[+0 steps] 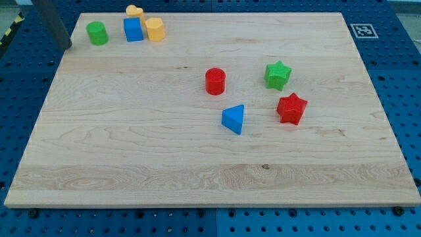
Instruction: Slide the green circle down and center left
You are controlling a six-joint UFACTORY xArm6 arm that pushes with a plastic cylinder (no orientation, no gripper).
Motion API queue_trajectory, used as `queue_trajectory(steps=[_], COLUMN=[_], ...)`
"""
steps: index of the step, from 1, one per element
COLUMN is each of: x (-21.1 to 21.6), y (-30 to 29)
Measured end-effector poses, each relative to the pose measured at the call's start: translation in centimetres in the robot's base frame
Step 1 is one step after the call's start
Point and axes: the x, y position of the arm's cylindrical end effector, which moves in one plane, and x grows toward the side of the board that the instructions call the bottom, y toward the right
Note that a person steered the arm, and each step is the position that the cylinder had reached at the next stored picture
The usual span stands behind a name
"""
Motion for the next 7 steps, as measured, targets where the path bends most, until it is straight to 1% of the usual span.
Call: queue_trajectory(steps=[1,2,3,4,6,7], x=[-4.6,-6.1,-4.8,-1.6,3.0,3.0], y=[1.8,3.3,6.4,7.4,7.6,6.7])
